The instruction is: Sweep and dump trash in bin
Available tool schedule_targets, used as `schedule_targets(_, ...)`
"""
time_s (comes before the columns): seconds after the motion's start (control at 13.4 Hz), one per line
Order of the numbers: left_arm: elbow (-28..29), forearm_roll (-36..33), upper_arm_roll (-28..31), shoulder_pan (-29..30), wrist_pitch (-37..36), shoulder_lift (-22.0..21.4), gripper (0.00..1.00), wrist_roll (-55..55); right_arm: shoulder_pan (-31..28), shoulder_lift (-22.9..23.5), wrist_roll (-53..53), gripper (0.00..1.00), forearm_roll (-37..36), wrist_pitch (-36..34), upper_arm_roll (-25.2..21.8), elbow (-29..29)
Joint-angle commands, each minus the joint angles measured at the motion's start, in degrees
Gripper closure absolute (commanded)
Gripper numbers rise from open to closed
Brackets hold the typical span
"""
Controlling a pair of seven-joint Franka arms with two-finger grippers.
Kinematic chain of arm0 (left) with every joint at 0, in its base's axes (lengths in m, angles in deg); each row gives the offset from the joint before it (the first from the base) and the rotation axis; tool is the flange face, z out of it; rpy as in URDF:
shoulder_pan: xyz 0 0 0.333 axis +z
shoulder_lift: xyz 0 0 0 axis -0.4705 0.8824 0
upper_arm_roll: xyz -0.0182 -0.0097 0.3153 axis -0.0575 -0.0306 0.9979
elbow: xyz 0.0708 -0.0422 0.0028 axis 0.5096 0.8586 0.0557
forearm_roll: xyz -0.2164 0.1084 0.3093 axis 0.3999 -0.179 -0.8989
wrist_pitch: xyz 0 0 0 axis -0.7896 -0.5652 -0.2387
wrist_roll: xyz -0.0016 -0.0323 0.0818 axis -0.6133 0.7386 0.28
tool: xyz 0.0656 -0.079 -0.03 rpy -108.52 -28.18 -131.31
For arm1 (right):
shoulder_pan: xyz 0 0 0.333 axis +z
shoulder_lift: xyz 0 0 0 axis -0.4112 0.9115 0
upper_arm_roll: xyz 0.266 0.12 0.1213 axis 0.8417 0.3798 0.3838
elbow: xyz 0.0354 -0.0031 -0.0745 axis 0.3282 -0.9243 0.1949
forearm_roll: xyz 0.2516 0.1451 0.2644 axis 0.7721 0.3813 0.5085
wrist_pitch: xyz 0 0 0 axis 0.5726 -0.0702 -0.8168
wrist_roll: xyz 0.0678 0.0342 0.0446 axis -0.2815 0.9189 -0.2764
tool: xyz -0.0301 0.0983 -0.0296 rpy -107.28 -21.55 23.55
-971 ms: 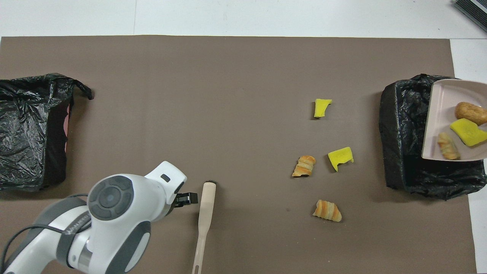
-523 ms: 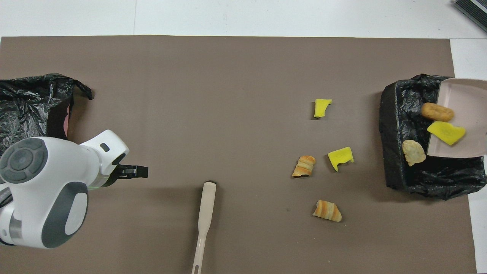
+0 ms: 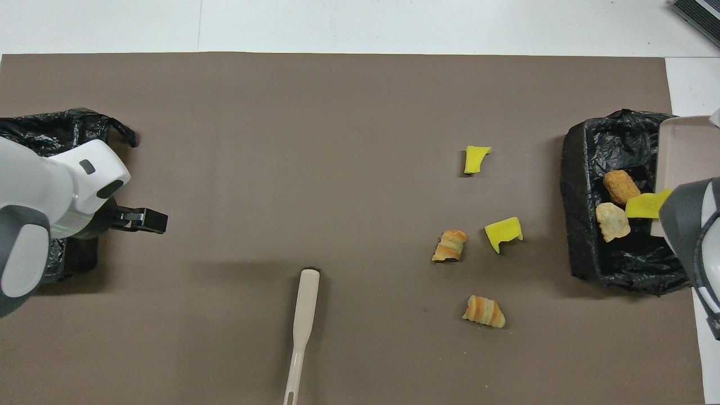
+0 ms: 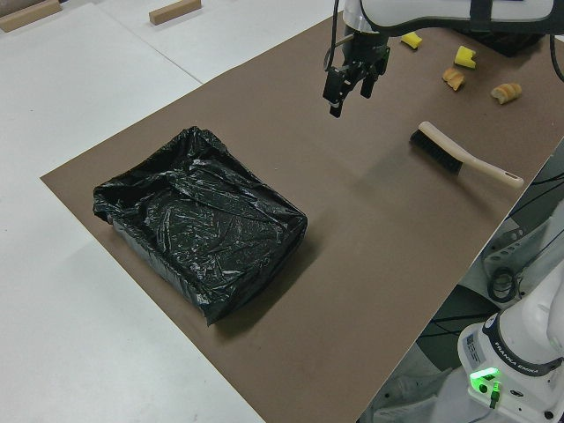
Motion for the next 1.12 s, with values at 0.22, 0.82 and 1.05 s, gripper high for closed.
schedule_targets(0.22,-11.19,-1.16,-0.45,2.2,-8.01,0.97,0.0,-0.52,1.63,-0.98,-0.54,1.0,-10.11,-1.17,0.82,-0.41)
schedule_targets(0.82,-19.91,-0.9,-0.18,2.39,-15.76,0.52,0.0,-1.05,4.09,-1.15,-0.9,1.0,-7.42,-1.17,0.92,3.28)
schedule_targets(1.05,-19.56,-0.9,-0.27,2.03,-15.76,0.35,0.0,-0.35,4.09,-0.63,-0.02,1.0,-1.18,-0.91,1.0,5.21)
